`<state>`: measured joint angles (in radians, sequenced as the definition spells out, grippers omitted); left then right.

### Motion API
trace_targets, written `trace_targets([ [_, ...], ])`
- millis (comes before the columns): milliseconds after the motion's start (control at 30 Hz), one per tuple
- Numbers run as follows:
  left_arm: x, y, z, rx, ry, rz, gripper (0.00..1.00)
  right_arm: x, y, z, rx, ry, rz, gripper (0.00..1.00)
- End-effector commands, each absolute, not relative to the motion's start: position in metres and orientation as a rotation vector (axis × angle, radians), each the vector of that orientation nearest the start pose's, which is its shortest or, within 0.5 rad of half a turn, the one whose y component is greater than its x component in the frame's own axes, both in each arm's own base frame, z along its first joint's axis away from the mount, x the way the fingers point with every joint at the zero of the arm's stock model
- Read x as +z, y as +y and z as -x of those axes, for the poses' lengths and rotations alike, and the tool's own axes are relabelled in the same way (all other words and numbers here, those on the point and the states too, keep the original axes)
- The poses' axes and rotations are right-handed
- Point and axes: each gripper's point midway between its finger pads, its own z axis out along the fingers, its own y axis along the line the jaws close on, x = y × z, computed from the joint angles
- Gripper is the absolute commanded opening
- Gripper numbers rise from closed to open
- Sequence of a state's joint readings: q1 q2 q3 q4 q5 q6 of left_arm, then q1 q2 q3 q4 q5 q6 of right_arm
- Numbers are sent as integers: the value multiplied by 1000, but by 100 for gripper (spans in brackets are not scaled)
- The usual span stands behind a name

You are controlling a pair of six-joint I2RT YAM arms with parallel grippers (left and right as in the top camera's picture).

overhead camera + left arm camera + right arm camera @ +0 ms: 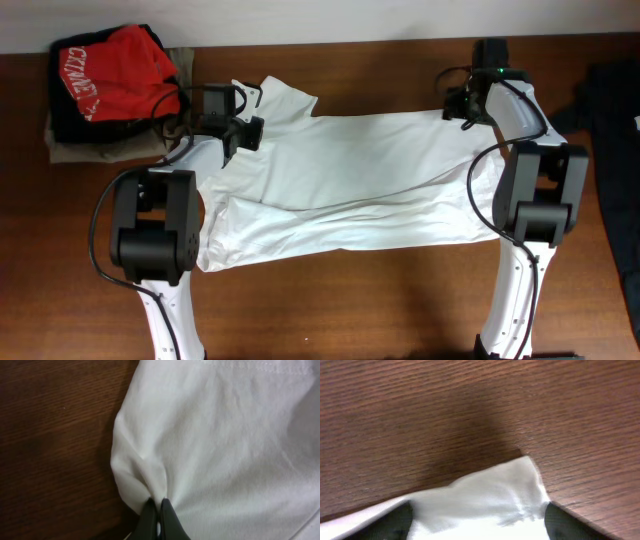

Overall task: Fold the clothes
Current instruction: 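Grasp the shirt's upper right corner with the right gripper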

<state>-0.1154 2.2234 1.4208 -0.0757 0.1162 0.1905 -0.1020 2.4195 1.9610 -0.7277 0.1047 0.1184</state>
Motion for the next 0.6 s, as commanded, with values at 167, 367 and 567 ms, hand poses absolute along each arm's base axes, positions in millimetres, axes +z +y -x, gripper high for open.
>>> trace_targets([
  [167, -63, -70, -502, -90, 2610, -431, 0, -24, -90, -528, -171, 2823, -485, 4],
  [367, -9, -72, -521, -79, 2490, -419, 0, -15, -116, -523, -176, 2815, -555, 64],
  [567, -8, -72, -521, -78, 2486, -418, 0, -8, -122, -531, -177, 2782, -553, 85],
])
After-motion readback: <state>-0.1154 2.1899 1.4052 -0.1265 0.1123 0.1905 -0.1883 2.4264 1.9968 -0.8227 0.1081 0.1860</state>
